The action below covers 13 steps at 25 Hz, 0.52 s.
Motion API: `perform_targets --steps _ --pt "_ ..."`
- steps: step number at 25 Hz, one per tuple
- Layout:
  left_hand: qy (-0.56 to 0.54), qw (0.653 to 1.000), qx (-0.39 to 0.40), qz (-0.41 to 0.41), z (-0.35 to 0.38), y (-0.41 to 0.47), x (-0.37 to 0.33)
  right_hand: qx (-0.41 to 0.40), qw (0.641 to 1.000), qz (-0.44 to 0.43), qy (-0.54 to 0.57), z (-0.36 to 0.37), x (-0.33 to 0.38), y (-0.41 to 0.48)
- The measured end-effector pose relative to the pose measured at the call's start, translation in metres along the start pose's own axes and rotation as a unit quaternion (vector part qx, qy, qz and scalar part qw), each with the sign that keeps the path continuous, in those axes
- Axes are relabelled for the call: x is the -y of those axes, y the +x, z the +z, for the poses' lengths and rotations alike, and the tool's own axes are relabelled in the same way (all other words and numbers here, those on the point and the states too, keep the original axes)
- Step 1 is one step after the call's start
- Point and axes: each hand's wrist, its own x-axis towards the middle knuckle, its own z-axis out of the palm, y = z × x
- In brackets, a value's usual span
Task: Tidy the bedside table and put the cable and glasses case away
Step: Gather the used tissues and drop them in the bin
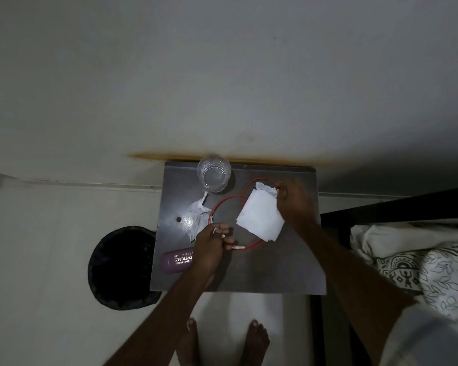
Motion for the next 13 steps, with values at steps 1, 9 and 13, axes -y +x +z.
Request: perform_targets --steps 1,9,13 --pt "0.001 1.0 -0.008 -0.008 -0.004 0.0 0.0 0.026 0.999 -0.003 -0.025 0.003 -0.003 0.013" --pt "0.149 0.98 -0.124 0.038 -0.045 0.028 -0.001 0.082 0.99 0.01 -0.116 0.005 -0.004 0.038" --pt "0.292 0.938 -0.115 0.145 -0.049 0.038 -0.001 0.068 0.995 -0.007 -0.068 0.009 -0.01 0.034"
